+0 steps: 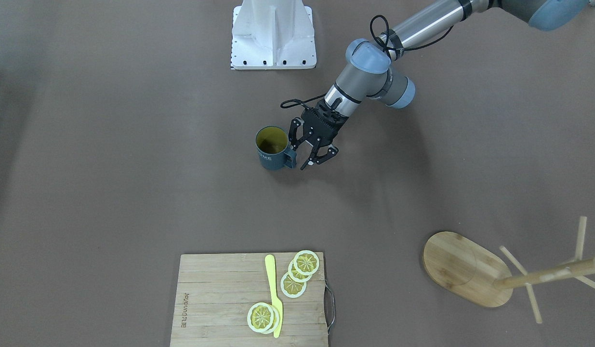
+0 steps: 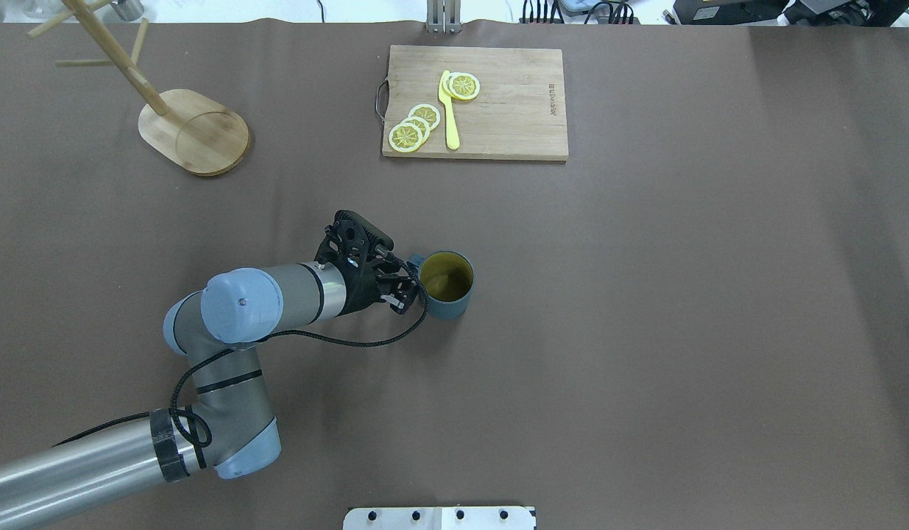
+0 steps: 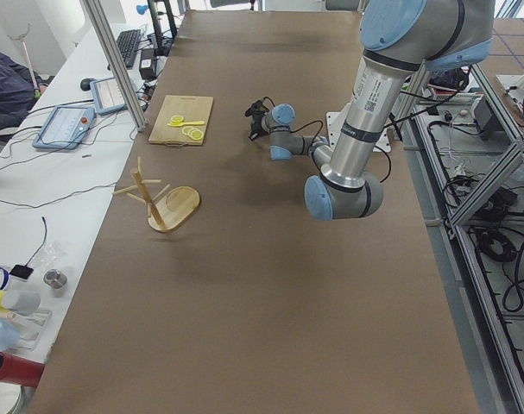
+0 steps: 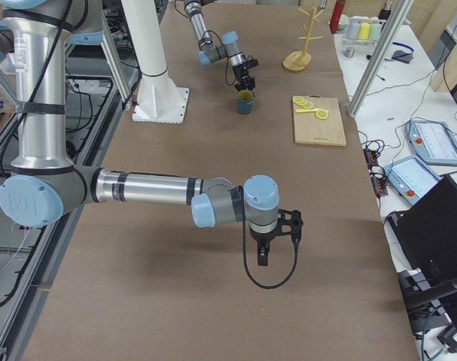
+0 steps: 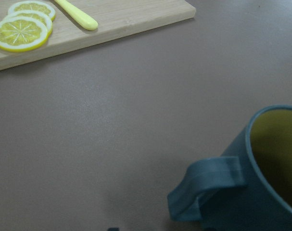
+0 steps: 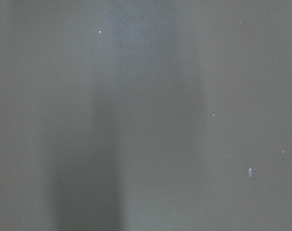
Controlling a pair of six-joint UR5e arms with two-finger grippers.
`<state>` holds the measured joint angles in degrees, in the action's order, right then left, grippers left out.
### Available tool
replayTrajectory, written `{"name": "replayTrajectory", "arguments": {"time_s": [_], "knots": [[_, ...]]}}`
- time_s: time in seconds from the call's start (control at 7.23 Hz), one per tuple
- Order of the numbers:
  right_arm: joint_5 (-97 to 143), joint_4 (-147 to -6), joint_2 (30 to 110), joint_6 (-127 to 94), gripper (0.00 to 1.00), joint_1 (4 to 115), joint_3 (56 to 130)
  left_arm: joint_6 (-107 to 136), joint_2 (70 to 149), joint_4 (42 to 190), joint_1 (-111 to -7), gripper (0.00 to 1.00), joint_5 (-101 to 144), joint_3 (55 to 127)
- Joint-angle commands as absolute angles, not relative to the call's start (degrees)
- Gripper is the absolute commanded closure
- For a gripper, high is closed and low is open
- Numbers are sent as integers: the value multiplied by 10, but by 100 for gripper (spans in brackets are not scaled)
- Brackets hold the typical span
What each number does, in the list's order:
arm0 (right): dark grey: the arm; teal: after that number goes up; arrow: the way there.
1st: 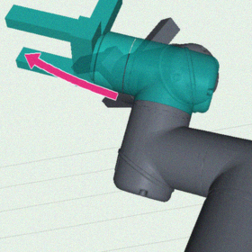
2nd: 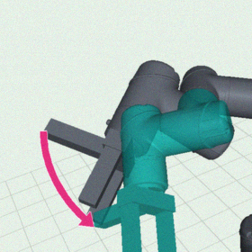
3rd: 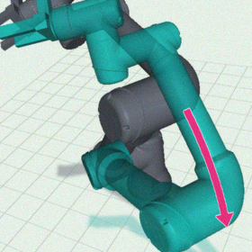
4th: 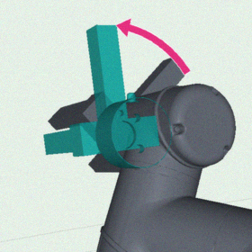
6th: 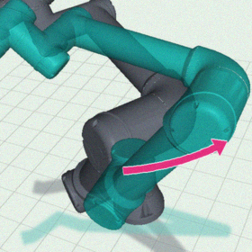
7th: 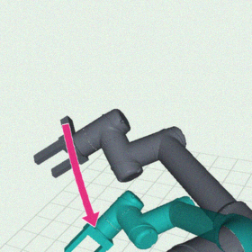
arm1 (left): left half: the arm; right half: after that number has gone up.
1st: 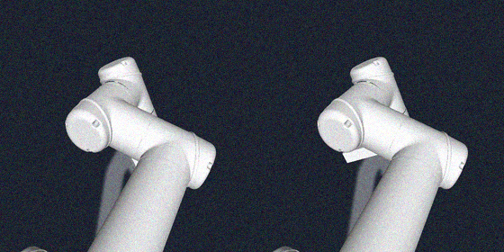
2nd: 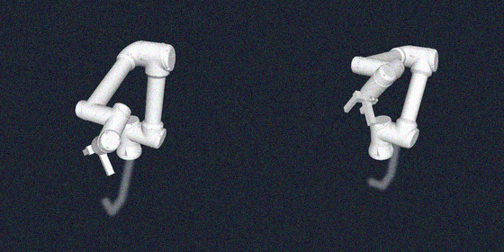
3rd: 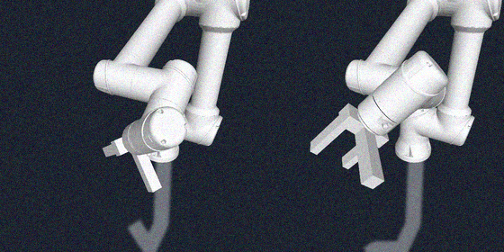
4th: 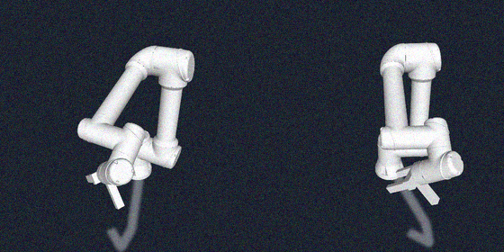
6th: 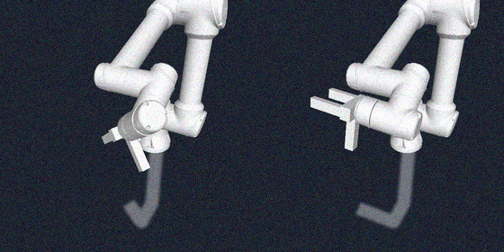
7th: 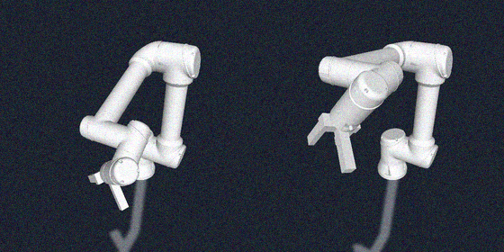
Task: Hang cup on storage rack
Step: 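Reach the left gripper to the mug handle and grasp it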
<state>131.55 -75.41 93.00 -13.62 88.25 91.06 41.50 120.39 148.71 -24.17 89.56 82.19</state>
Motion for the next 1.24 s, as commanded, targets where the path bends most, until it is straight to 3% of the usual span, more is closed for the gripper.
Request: {"name": "replayTrajectory", "arguments": {"time_s": [0.0,0.41,0.83,1.11], "knots": [[1315,-754,930,-136,0,882,911,416,1208,1491,-242,50,896,822],[1314,-754,930,-136,0,882,911,419,1210,1509,-236,54,896,823],[1312,-753,930,-136,0,882,911,420,1211,1519,-236,68,896,824],[1312,-752,930,-136,0,882,911,420,1211,1527,-236,70,896,824]]}}
